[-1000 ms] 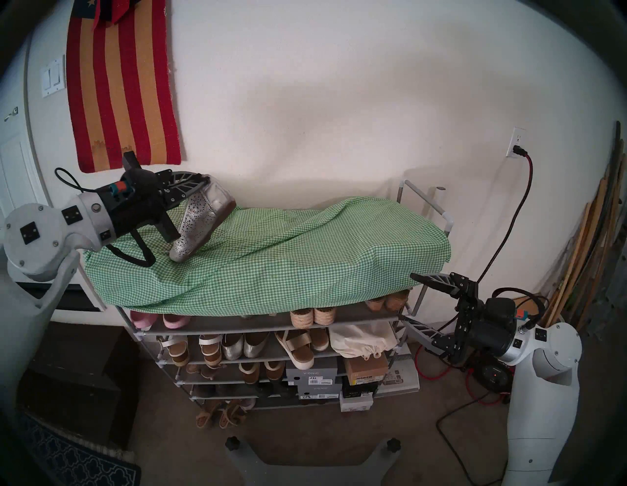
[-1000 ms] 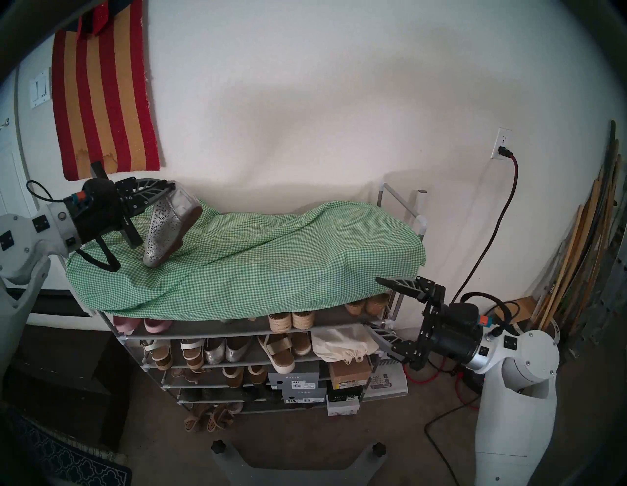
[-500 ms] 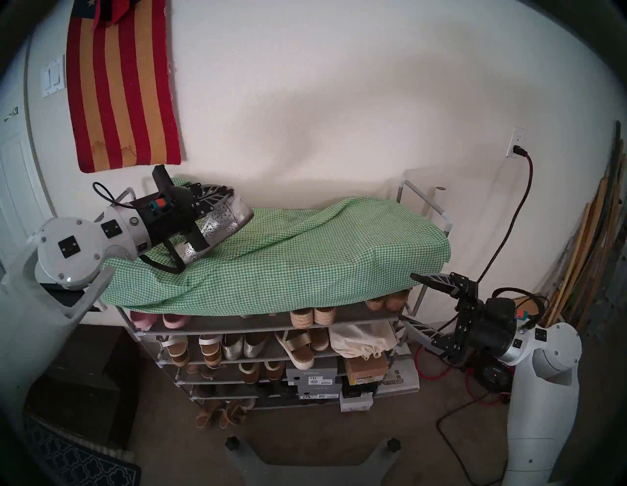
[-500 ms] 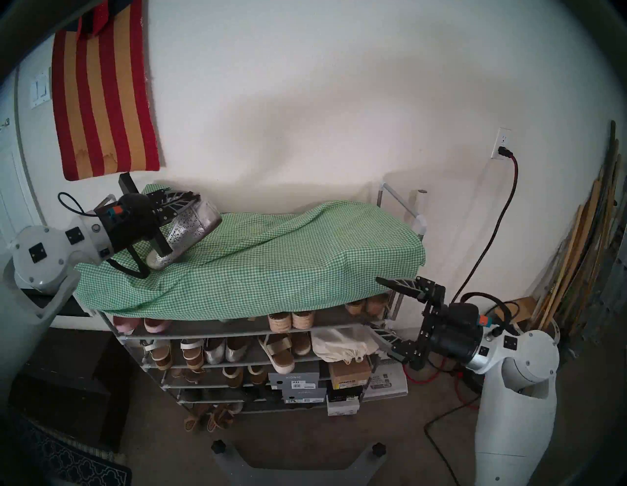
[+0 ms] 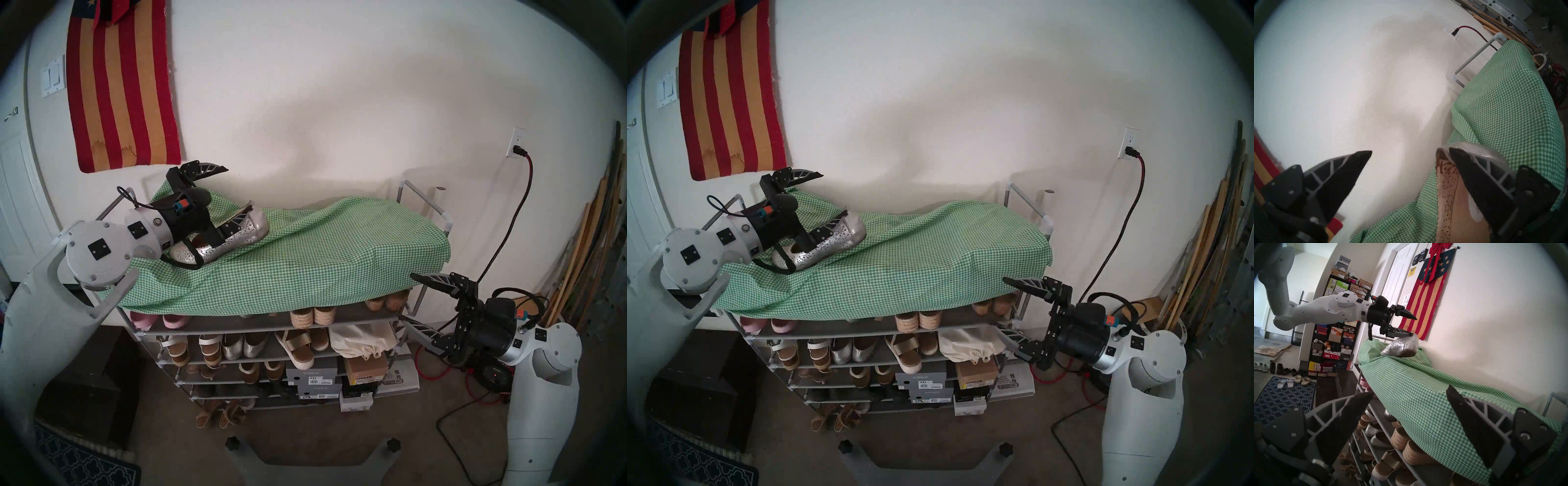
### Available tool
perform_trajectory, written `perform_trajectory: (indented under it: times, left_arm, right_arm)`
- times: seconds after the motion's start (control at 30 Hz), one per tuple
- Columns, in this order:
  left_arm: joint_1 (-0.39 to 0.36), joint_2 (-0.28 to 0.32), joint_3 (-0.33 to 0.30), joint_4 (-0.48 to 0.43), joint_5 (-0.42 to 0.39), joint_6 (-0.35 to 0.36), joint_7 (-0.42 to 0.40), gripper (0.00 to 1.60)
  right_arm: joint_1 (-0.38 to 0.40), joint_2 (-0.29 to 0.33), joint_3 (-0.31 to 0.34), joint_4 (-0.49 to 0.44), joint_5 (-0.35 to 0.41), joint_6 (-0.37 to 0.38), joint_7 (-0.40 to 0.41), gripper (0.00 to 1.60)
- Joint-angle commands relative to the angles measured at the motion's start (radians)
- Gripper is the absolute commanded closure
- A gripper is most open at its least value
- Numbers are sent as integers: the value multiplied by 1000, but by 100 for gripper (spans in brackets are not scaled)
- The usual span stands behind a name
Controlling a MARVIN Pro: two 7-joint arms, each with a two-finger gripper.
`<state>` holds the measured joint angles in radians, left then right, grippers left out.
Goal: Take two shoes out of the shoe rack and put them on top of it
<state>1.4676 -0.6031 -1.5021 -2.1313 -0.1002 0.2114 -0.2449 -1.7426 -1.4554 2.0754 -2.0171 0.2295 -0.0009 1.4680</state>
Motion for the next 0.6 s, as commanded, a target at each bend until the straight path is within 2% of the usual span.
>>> perform_trajectory:
  times: [0.0, 0.13, 0.2, 0.3, 0.5, 0.57]
  left_arm:
    - [-115, -59, 64, 41, 33, 35, 41, 0]
    - [-163, -84, 104, 58, 51, 52, 50, 0]
    - [-202, -121, 147, 68, 79, 76, 66, 0]
    - [-221, -152, 173, 62, 112, 104, 77, 0]
    - [-298, -200, 254, 81, 231, 225, 74, 0]
    - [-317, -180, 271, 79, 254, 257, 50, 0]
  right_arm:
    - [1, 1, 1, 0, 0, 0, 0, 0]
    - [1, 1, 1, 0, 0, 0, 0, 0]
    - [1, 1, 1, -1, -1, 0, 0, 0]
    - [1, 2, 1, -1, -1, 0, 0, 0]
    - [1, 3, 1, -1, -1, 0, 1, 0]
    - [1, 3, 1, 0, -1, 0, 1, 0]
